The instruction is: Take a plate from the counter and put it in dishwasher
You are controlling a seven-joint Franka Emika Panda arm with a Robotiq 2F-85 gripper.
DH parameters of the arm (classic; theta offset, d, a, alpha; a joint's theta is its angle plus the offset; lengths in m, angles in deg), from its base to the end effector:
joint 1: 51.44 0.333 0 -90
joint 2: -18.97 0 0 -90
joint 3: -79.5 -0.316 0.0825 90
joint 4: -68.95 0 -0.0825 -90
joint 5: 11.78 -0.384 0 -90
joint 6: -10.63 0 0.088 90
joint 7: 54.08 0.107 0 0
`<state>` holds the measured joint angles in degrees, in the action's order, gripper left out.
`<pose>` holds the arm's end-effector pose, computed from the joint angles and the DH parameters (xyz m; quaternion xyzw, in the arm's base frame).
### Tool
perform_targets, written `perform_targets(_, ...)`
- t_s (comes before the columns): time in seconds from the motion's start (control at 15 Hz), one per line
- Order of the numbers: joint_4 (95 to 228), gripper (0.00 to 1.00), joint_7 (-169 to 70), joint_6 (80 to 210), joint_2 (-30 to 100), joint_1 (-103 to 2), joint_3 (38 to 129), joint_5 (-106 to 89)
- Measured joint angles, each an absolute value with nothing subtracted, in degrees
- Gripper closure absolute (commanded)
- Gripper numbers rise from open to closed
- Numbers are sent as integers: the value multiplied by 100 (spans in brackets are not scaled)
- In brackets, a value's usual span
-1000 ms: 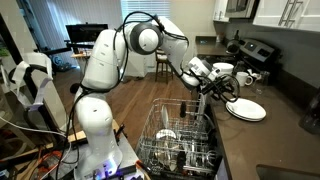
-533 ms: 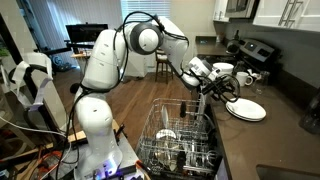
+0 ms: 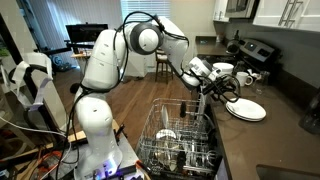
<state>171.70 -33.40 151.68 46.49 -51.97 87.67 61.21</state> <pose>0.6652 -0.0918 0.3034 0.8669 0.2204 0.1125 0.4327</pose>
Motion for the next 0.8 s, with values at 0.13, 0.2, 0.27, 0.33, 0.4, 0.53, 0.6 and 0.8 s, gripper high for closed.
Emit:
perform_targets(0.13,17167,0,-3341,15136,4649,-5199,8767,6120)
perform_targets(0.2,17165,0,-3340,15108,4649,-5199,8767,6120)
perform_targets(0.27,17160,0,-3341,15071,4649,-5199,8765,6120)
perform_targets(0.33,17153,0,-3341,15030,4649,-5199,8763,6120)
perform_targets(0.4,17142,0,-3341,14991,4649,-5199,8761,6118)
perform_targets(0.53,17115,0,-3341,14924,4649,-5199,8759,6117)
perform_targets(0.6,17105,0,-3341,14890,4649,-5199,8757,6117)
perform_targets(0.8,17080,0,-3341,14862,4649,-5201,8757,6117)
